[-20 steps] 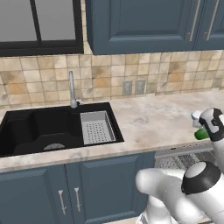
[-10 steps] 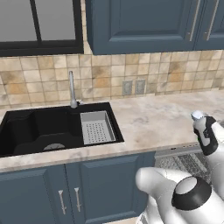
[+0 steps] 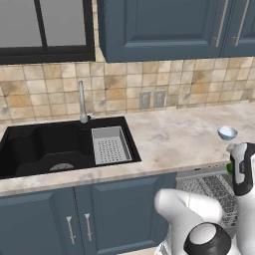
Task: Pick up the cup and bowl from the counter, place them in the dishwasher, and close the dishwasher door.
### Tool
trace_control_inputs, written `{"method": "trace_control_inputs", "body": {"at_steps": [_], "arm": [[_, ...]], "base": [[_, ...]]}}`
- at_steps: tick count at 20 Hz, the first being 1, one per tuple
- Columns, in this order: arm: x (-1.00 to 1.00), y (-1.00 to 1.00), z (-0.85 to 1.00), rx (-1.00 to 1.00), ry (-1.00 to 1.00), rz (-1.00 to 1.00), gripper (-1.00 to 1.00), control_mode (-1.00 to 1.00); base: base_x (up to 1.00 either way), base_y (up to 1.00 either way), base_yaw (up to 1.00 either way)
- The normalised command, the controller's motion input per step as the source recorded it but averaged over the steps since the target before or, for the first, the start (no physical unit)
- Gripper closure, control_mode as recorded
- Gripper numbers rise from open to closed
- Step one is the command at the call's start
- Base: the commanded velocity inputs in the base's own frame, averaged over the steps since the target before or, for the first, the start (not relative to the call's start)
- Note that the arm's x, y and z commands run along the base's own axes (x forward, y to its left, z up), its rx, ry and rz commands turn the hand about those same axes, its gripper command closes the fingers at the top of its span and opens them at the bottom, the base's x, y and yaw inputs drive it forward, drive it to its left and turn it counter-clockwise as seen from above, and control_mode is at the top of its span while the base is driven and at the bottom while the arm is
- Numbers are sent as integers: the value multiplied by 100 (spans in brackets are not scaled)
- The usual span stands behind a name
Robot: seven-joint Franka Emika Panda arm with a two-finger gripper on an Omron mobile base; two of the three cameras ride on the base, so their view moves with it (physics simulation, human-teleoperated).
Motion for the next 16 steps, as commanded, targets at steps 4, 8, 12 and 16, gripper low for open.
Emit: {"method": "trace_control_inputs", "body": {"at_steps": [4,8,12,16], "arm": [[-23,0,-15,13,-3,-7,100,-100],[-11,0,-21,9,-1,-9,100,-100],[-7,0,-28,5,0,-9,100,-100],[-1,0,-32,4,0,-6,100,-100]], "base": [[0,0,0],[0,0,0],[0,0,0],[0,0,0]]}}
